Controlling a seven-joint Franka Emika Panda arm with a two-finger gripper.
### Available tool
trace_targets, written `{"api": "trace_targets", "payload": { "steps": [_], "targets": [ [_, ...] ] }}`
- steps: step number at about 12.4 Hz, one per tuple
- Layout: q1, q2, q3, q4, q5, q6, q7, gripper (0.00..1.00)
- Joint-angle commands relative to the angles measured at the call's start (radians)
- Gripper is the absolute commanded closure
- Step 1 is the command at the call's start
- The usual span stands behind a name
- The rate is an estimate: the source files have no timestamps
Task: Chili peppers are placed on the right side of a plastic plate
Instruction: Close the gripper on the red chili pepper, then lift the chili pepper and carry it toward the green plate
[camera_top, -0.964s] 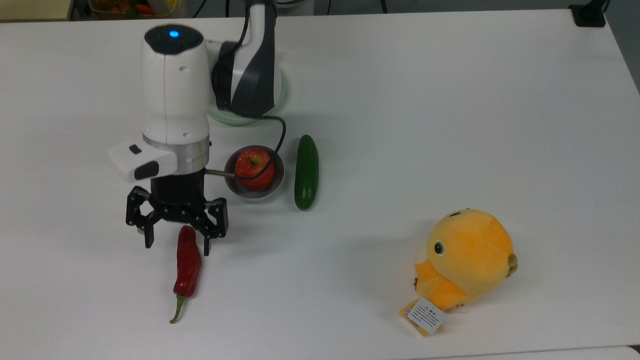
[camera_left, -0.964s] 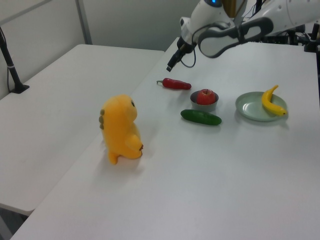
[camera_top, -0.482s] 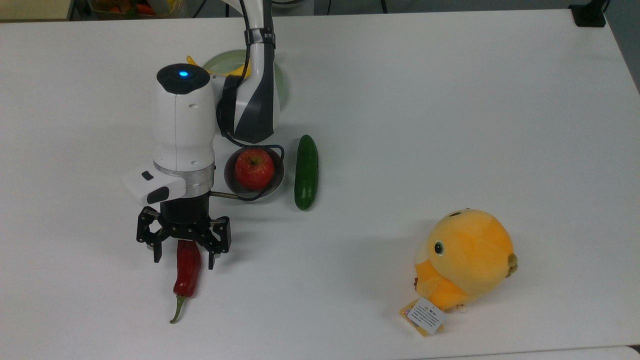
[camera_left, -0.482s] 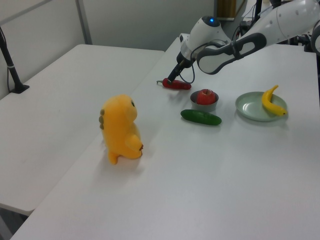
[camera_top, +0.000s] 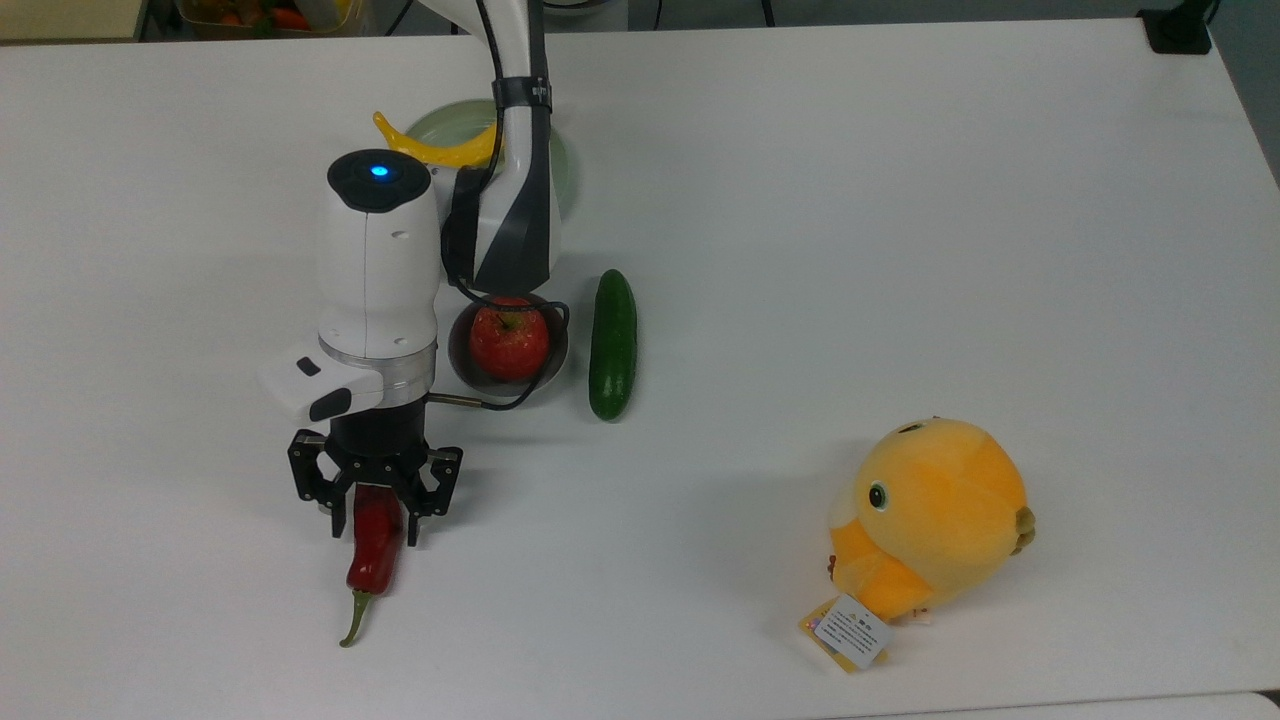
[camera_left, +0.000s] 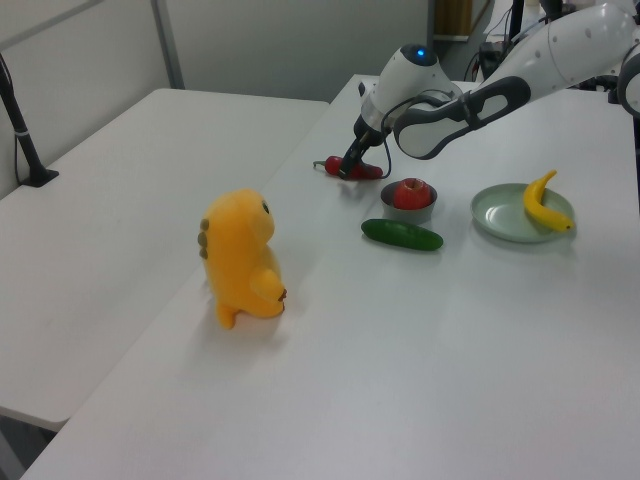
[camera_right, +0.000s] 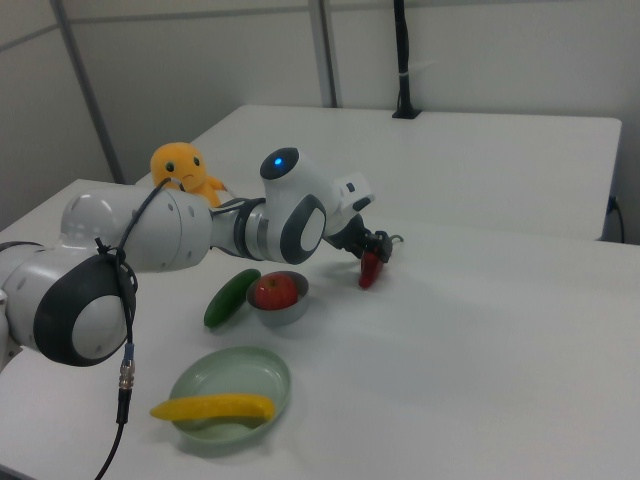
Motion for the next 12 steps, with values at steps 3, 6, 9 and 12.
{"api": "trace_targets", "payload": {
  "steps": [3, 6, 9, 12],
  "targets": [
    [0.003, -0.001, -0.004, 0.001, -0.048, 0.023, 0.02, 0.87],
    [0.003, -0.086, -0.003, -0.057, -0.04, 0.017, 0.02, 0.87],
    [0.008, -0.223, -0.001, -0.15, -0.028, 0.001, 0.023, 0.87],
    [0.005, -0.341, 0.0, -0.192, -0.022, -0.13, 0.047, 0.87]
  ]
}}
